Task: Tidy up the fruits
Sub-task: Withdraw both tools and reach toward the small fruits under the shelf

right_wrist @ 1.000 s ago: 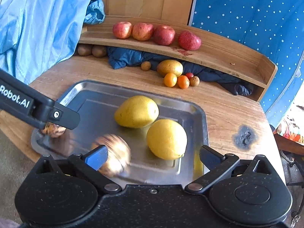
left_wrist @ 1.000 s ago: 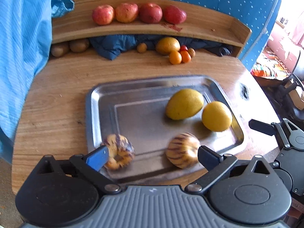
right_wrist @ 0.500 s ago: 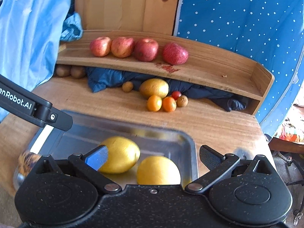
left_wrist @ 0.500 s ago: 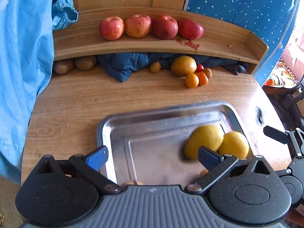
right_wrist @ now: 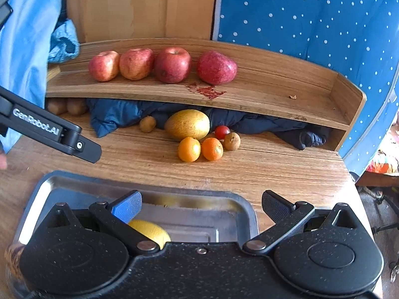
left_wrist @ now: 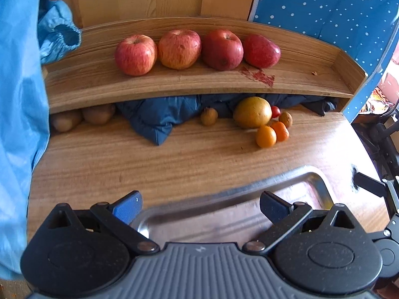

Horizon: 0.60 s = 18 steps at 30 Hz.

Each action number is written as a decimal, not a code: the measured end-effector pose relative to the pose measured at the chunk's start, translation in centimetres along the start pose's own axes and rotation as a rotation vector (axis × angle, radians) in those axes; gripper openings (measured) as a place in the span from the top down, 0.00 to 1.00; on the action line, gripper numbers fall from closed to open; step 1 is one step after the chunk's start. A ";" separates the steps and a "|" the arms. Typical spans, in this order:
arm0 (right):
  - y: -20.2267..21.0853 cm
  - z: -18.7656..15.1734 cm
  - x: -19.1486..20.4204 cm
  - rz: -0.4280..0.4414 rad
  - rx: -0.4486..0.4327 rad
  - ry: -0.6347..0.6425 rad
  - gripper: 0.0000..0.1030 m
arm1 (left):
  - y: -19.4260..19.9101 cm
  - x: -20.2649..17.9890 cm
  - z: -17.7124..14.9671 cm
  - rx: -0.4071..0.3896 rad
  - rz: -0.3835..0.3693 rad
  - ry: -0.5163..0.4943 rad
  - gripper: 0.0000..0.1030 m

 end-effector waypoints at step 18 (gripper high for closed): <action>-5.4 2.6 1.4 0.072 0.116 -0.095 0.08 | -7.5 1.9 5.7 0.048 -0.045 -0.046 0.01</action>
Point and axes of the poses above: each gripper's, at about its wrist camera, not at the fingertips, and y roughly against the way its jaws point, x to its left, z to its top, the point moved 4 cm from there along -y, roughly the way its jaws point, and after that the axes turned 9 degrees about -z, right-handed, at the moved point
